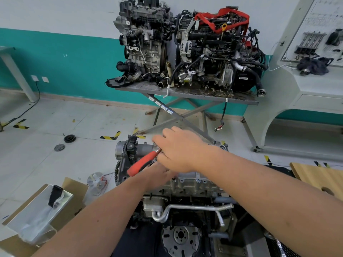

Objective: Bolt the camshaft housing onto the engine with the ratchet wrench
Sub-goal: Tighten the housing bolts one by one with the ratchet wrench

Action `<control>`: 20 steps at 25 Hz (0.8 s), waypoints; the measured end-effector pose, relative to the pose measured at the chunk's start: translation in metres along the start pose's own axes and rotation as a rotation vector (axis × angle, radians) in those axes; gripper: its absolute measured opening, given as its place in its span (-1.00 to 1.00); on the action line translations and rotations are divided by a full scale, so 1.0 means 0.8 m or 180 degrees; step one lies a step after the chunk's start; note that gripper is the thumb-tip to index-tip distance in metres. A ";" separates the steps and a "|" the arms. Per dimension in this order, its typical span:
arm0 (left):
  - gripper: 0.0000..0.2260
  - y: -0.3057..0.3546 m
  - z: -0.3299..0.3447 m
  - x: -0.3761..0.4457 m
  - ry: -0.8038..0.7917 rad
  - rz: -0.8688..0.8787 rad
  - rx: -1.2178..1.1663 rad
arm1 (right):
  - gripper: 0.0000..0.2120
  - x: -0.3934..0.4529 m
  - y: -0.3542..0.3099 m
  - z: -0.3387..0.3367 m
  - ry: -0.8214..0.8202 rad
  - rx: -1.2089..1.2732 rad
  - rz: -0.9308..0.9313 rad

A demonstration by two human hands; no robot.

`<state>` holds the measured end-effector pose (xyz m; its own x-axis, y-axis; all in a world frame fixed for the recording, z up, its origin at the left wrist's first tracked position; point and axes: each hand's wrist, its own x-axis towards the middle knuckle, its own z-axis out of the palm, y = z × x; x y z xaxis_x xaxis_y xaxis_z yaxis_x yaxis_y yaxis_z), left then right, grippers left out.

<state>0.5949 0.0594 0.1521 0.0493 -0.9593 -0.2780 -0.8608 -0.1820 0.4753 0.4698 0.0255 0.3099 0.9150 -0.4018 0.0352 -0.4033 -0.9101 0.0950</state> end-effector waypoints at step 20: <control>-0.62 0.005 -0.005 -0.008 -0.0064 0.0080 -0.0117 | -0.85 -0.002 -0.011 0.051 0.1780 0.7151 0.2055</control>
<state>0.5934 0.0641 0.1586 0.0175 -0.9592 -0.2821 -0.8424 -0.1661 0.5126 0.4716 0.0299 0.2686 0.4868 -0.8507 -0.1983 0.4366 0.4336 -0.7883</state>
